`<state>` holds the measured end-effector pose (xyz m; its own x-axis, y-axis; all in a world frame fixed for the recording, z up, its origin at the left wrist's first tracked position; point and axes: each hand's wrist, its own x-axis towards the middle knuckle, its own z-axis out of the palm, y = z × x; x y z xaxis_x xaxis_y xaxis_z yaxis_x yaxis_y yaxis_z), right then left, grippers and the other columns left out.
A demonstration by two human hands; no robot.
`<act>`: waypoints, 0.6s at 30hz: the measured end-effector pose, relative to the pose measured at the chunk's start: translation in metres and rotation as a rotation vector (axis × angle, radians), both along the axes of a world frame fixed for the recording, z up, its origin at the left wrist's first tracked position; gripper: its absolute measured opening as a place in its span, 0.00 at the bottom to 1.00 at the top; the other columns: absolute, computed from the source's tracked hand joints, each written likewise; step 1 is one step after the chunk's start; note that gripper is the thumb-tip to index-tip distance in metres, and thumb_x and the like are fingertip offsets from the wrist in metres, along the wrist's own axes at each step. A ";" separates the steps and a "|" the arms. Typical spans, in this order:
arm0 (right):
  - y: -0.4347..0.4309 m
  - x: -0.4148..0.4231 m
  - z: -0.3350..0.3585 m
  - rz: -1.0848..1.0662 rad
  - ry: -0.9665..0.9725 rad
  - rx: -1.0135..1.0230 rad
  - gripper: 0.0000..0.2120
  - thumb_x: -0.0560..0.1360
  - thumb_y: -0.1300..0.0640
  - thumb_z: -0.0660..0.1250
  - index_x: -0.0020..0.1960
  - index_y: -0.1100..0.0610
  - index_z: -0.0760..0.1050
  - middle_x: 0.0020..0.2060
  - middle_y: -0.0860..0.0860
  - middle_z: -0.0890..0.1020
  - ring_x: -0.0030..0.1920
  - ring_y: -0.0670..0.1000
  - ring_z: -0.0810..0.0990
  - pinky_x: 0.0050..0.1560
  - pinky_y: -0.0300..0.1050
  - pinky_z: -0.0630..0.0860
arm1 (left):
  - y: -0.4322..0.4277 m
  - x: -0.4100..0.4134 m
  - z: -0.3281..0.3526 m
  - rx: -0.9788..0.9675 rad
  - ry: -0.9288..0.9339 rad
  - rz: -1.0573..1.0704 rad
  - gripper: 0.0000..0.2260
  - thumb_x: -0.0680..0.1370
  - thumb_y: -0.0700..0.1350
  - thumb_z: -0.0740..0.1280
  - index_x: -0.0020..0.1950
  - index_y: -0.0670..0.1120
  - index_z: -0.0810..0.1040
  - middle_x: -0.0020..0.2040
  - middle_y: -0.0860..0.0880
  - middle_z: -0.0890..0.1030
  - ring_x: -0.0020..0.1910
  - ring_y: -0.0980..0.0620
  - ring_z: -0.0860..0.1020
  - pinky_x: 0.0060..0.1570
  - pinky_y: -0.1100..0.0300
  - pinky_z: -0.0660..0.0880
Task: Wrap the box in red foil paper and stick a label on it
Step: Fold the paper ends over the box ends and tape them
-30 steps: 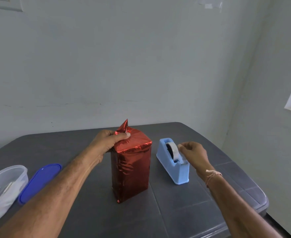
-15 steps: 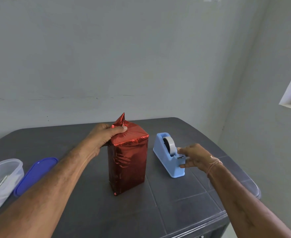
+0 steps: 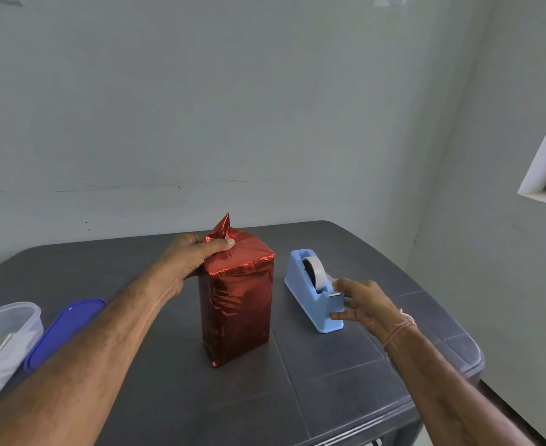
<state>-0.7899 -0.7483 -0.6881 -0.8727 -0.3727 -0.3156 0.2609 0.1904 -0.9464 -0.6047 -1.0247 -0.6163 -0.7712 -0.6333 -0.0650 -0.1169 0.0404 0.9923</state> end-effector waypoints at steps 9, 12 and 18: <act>0.004 0.006 -0.016 -0.053 0.046 -0.068 0.13 0.78 0.57 0.73 0.54 0.67 0.78 0.58 0.61 0.79 0.57 0.60 0.83 0.49 0.60 0.85 | 0.002 0.002 0.001 0.014 0.007 -0.006 0.19 0.68 0.48 0.81 0.53 0.39 0.85 0.47 0.41 0.87 0.43 0.46 0.84 0.56 0.51 0.80; 0.005 0.006 -0.018 -0.075 0.043 -0.082 0.14 0.78 0.56 0.74 0.55 0.67 0.78 0.60 0.61 0.79 0.57 0.61 0.83 0.50 0.61 0.85 | 0.002 0.003 0.001 0.014 0.005 -0.004 0.18 0.68 0.49 0.81 0.52 0.40 0.85 0.47 0.40 0.87 0.41 0.48 0.84 0.52 0.53 0.80; 0.010 0.012 -0.023 -0.054 0.047 -0.135 0.11 0.78 0.59 0.73 0.53 0.67 0.78 0.59 0.61 0.80 0.54 0.58 0.83 0.51 0.59 0.85 | 0.002 0.003 0.001 0.019 0.009 0.004 0.21 0.68 0.48 0.81 0.55 0.37 0.84 0.44 0.42 0.87 0.40 0.49 0.84 0.48 0.55 0.81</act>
<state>-0.7779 -0.7385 -0.7113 -0.9050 -0.3615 -0.2243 0.2225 0.0471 -0.9738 -0.6020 -1.0232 -0.6149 -0.7691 -0.6354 -0.0698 -0.1077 0.0212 0.9940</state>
